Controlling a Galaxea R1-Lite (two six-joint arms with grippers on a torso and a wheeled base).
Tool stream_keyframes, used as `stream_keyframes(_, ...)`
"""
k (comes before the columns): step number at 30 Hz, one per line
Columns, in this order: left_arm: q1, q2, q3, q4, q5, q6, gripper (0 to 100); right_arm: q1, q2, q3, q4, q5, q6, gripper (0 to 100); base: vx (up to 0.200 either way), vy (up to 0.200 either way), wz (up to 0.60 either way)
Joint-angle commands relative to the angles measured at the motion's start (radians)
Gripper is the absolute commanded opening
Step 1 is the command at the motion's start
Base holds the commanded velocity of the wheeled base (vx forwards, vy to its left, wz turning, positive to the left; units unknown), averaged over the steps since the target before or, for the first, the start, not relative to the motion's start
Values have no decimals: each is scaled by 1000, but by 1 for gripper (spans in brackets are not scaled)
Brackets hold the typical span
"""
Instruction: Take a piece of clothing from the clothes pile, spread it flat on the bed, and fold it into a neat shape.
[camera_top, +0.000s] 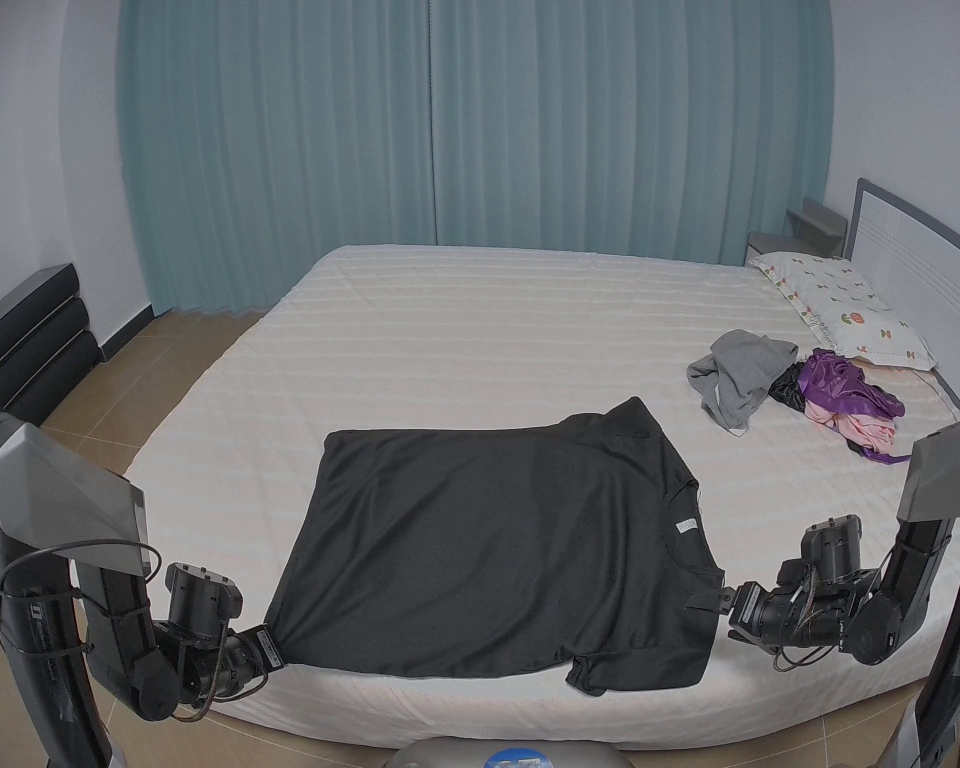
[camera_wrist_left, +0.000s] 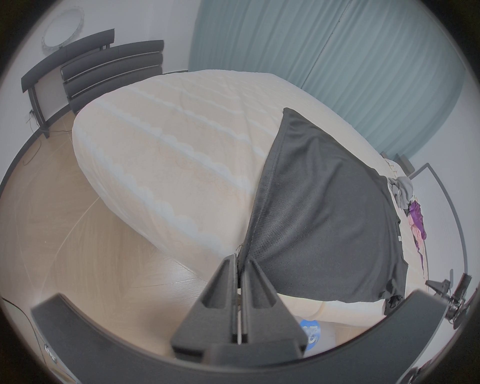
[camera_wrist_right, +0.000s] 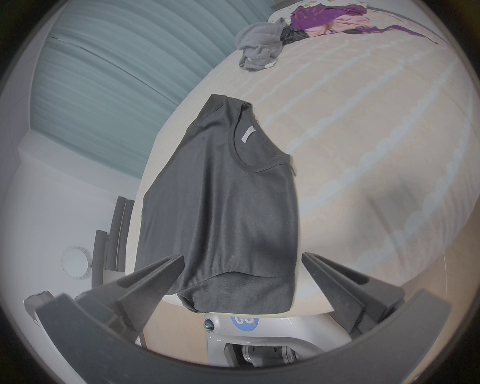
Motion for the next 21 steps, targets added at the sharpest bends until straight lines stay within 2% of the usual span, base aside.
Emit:
stream_keyframes(1,15,-39,26,0,1,14,0,33,55,-28,2,-2,-1,100,0,0,0)
stream_keyframes(9,18,-37,26,9,1,16,0,53,101,-88,39,-8,-27,100,0,0,0)
stream_keyframes(13,32,-37,26,9,1,31,0,45,113,-114,73,-48,-53,100,0,0,0)
stream_keyframes(19,43,-28,23,0,1,35,0,51,141,-154,111,-60,-76,100,0,0,0)
stream_keyframes(21,43,-26,23,0,-1,35,0,53,147,-172,128,-89,-80,100,0,0,0)
